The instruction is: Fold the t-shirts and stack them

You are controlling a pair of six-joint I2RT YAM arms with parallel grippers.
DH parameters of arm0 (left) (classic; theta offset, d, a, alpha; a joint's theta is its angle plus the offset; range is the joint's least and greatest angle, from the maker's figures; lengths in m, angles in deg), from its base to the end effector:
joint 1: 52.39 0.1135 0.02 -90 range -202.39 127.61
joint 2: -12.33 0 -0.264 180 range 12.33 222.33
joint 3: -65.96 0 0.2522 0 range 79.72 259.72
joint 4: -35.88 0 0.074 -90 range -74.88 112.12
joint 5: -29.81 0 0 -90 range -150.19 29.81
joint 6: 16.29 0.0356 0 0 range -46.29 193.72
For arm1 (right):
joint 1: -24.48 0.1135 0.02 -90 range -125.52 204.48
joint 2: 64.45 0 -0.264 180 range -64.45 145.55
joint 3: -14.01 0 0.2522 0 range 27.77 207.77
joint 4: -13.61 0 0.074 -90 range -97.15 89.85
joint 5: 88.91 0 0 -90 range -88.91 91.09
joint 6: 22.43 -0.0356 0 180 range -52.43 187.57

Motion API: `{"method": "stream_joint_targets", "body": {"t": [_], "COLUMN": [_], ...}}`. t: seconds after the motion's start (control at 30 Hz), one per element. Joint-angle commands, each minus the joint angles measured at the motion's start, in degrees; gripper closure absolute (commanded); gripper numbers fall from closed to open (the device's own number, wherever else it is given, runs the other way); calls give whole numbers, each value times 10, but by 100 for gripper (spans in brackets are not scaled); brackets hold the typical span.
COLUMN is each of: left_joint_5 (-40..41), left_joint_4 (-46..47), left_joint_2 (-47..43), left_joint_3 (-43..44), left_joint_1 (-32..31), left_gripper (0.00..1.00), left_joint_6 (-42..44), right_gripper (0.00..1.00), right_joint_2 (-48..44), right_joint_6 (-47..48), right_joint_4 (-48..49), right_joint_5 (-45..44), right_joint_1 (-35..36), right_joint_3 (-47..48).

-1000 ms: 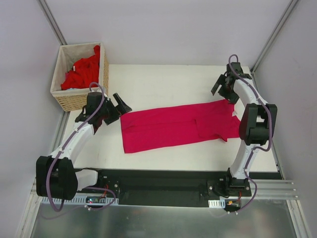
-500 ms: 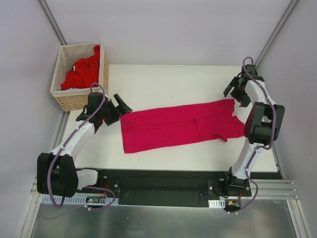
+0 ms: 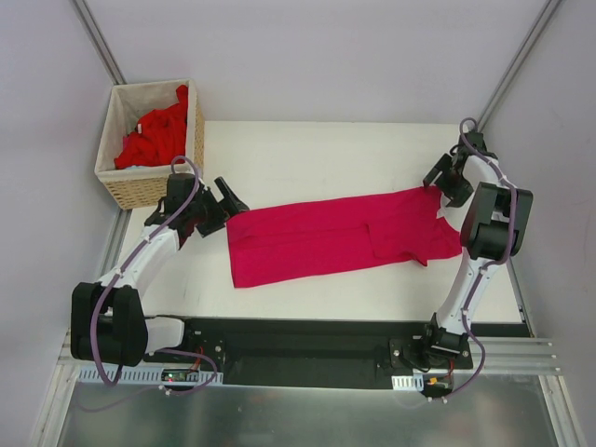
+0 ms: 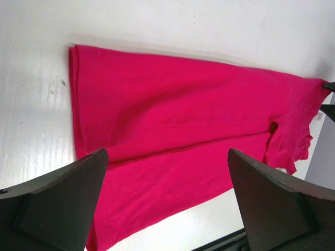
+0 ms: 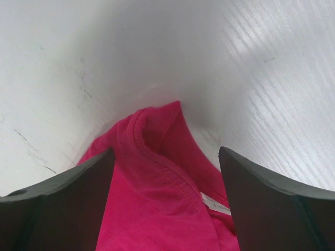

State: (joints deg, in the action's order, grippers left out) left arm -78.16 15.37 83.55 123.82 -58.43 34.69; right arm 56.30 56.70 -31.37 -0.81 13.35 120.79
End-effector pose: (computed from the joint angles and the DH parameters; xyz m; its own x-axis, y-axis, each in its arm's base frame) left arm 0.2673 -0.0393 0.2451 -0.6540 -0.5330 -0.5368 -0.0733 0.7509 -0.6563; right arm 0.4474 -0.0892 0.1856 -0.7860 0.3467 -0.5119 0.3645 0.9286 0.0694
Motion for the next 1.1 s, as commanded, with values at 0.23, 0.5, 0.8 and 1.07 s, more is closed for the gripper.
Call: {"method": "stream_joint_targets", "body": {"t": [0.23, 0.5, 0.8, 1.07], "left_joint_5": [0, -2, -2, -2], "left_joint_4": [-6, -6, -6, -5], "left_joint_2": [11, 9, 12, 10], "left_joint_3": [2, 1, 2, 2], "left_joint_1": [-5, -5, -5, -5], "left_gripper": [1, 1, 1, 1], "left_joint_6": [1, 1, 0, 3], "right_gripper": [19, 28, 73, 99], "right_joint_2": [-22, -17, -8, 8], "right_joint_6": [-8, -14, -26, -28], "right_joint_4": [26, 25, 26, 18], "right_joint_5": [51, 51, 55, 27], "right_joint_1": [-4, -4, -3, -4], "right_joint_3": [34, 35, 33, 58]}}
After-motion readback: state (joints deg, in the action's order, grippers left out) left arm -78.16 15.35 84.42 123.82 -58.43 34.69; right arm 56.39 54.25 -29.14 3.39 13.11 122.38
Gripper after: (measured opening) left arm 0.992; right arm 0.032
